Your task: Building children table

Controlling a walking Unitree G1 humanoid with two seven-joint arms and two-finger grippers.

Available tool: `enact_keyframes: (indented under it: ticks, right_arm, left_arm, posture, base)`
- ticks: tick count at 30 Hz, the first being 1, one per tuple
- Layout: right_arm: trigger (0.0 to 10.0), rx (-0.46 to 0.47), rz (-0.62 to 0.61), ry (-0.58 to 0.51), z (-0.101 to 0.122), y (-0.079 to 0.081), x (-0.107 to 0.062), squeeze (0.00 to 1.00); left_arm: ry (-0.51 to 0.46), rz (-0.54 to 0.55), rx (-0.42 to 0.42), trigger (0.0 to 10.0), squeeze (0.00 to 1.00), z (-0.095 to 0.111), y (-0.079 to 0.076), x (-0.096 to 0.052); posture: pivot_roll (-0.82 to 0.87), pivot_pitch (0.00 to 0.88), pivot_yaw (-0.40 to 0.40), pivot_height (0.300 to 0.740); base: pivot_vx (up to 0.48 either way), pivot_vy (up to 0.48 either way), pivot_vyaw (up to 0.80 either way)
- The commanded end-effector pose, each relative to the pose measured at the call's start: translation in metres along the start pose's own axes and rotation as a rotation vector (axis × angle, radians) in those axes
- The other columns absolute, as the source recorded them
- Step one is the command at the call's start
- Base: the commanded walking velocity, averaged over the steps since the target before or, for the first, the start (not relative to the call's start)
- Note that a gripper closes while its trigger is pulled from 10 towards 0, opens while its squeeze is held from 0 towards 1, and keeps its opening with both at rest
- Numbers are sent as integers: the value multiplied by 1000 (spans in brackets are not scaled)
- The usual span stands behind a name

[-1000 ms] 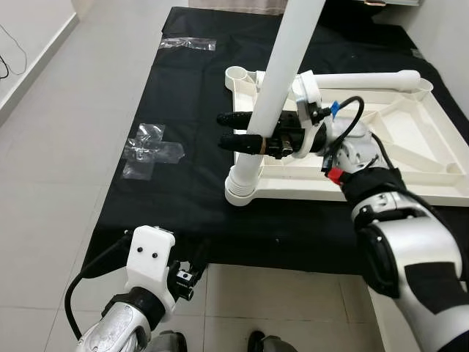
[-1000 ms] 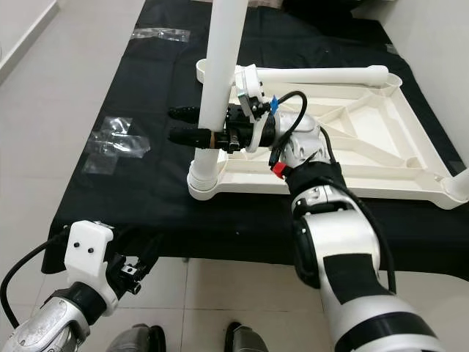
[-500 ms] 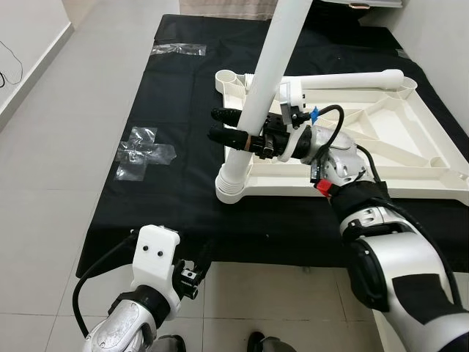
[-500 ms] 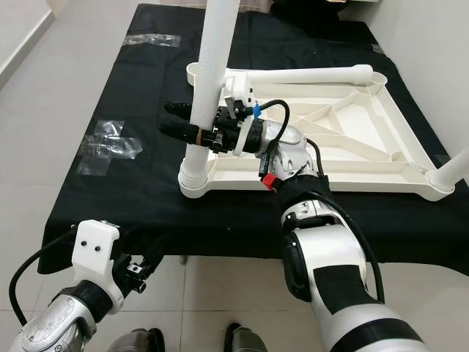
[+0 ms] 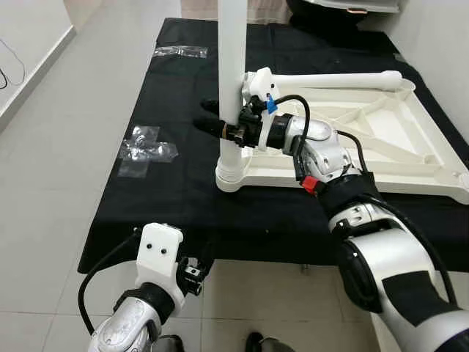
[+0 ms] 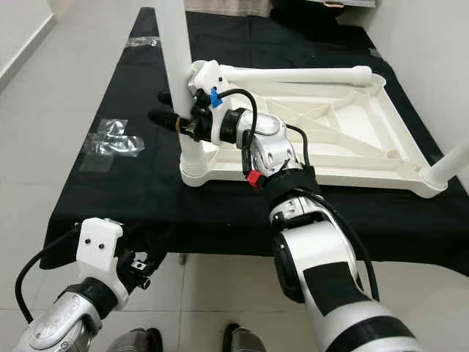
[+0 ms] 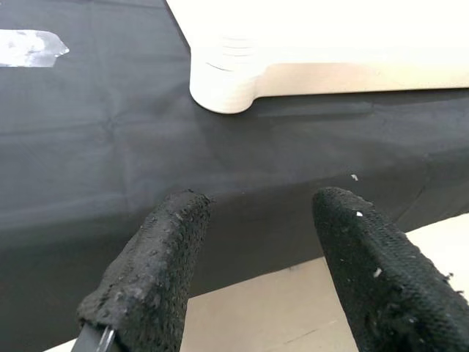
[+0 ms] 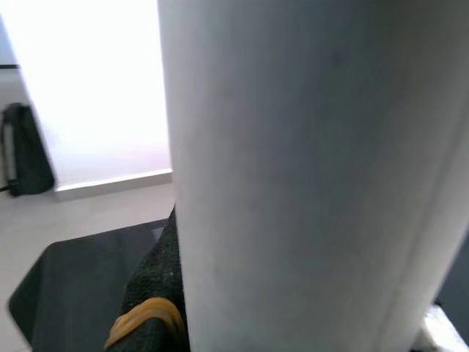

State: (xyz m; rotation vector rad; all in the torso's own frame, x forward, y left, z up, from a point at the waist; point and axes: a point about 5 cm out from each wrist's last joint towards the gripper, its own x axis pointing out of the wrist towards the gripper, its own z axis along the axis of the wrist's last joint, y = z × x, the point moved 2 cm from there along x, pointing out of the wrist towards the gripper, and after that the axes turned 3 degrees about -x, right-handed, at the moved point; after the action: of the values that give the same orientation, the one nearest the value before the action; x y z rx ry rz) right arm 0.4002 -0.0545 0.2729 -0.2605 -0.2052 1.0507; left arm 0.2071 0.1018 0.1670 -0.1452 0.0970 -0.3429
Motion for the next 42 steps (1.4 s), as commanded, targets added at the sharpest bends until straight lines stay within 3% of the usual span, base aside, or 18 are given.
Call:
enact_keyframes:
  ticks: [1,6,9,18,26,29,31,34,38,42]
  right_arm:
    - [10000,113,-49,177,-48,6,-11,0]
    - [10000,177,-215,199,-58,0,-13,0]
    - [10000,271,-417,175,-61,-9,-17,0]
    - [10000,349,-738,132,-68,-18,-29,0]
    - [10000,336,-858,111,-67,-13,-33,0]
    - [10000,318,-930,110,-64,-6,-30,0]
    - [10000,320,-1047,102,-62,-2,-32,0]
    - [10000,314,-1094,103,-62,-2,-34,0]
    - [10000,225,-1247,136,-57,-4,-38,0]
    - [10000,200,-1279,148,-52,-2,-33,0]
  left_arm:
    - [11,14,1,10000,0,-4,1,0]
    - [8,17,5,10000,0,-5,3,1]
    - [4,17,9,10000,0,-4,3,2]
    - [2,8,21,10000,0,-5,5,3]
    - [-1,8,28,10000,0,-4,7,4]
    - [-4,6,32,10000,0,-3,9,5]
    - [-10,9,35,10000,0,-2,10,7]
    - [-11,11,35,10000,0,-1,11,7]
    - [-11,13,39,10000,0,-2,12,6]
    - [-13,10,42,10000,0,-1,12,7]
  posture:
    - [143,219,-118,740]
    - [141,211,-120,740]
    - [141,211,-120,740]
    - [143,190,-110,740]
    - [142,186,-101,740]
    - [139,203,-92,740]
    - [141,205,-94,740]
    - [144,204,-97,740]
    - [143,201,-96,740]
    - [134,212,-95,740]
  base:
    - [0,0,0]
    - [0,0,0]
    - [0,0,0]
    - [0,0,0]
    - [0,0,0]
    - [0,0,0]
    - [0,0,0]
    - [0,0,0]
    - [0,0,0]
    - [0,0,0]
